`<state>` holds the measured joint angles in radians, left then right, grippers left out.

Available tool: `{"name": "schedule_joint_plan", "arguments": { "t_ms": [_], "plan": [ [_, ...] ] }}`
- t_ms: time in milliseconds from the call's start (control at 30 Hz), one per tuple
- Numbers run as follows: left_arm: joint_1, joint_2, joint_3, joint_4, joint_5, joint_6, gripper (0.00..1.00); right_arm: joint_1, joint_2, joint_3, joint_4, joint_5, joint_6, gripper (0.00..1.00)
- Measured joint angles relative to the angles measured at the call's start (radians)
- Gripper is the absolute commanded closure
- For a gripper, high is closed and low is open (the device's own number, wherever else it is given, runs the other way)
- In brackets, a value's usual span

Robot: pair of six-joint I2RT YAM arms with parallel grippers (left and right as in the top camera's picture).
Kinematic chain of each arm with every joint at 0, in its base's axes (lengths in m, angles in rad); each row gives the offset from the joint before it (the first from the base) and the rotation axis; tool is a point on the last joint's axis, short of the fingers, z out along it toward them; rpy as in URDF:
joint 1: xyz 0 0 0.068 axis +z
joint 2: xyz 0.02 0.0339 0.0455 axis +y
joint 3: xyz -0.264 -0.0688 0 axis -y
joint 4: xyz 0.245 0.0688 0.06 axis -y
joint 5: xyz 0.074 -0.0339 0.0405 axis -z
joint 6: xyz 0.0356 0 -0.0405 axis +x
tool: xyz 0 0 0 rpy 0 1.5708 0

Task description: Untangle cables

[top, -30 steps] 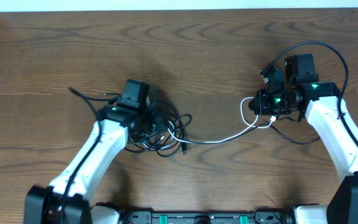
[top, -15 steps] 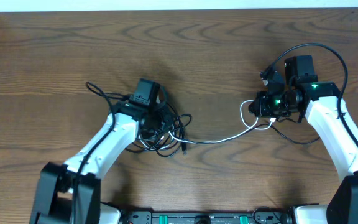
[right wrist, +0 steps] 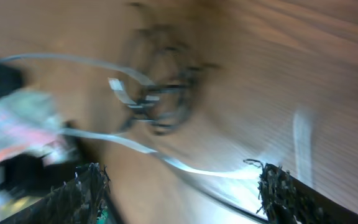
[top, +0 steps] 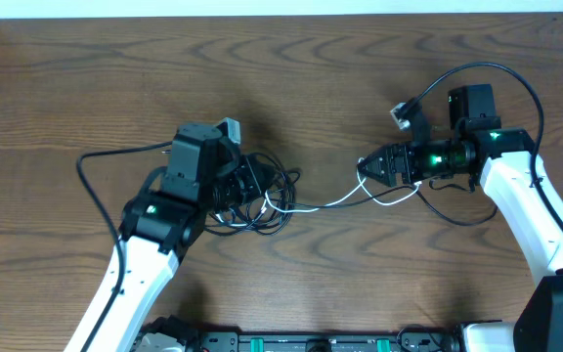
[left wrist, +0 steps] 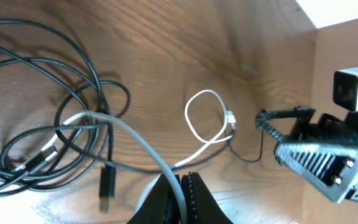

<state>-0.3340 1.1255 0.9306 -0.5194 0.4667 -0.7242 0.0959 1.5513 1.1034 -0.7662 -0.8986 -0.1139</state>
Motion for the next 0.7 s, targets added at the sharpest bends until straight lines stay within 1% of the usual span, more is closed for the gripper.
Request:
{"name": "schedule_joint_plan", "arguments": {
  "t_ms": [100, 233, 433, 600, 700],
  "plan": [
    [0.0, -0.011, 0.0, 0.0, 0.002, -0.045, 0.93, 0.011, 0.0, 0.0, 0.001, -0.142, -0.071, 0.26],
    [0.0, -0.008, 0.0, 0.001, 0.003, -0.101, 0.93, 0.058, 0.0, 0.0, 0.001, -0.225, -0.119, 0.28],
    [0.0, 0.017, 0.0, 0.002, 0.003, -0.222, 0.92, 0.18, 0.0, 0.0, 0.034, -0.278, -0.172, 0.3],
    [0.0, 0.03, 0.0, 0.003, 0.011, -0.363, 0.92, 0.283, 0.0, 0.0, 0.118, -0.283, -0.192, 0.39],
    [0.003, 0.03, 0.0, 0.003, 0.052, -0.464, 0.92, 0.338, 0.0, 0.0, 0.164, -0.263, -0.194, 0.4]
  ]
}}
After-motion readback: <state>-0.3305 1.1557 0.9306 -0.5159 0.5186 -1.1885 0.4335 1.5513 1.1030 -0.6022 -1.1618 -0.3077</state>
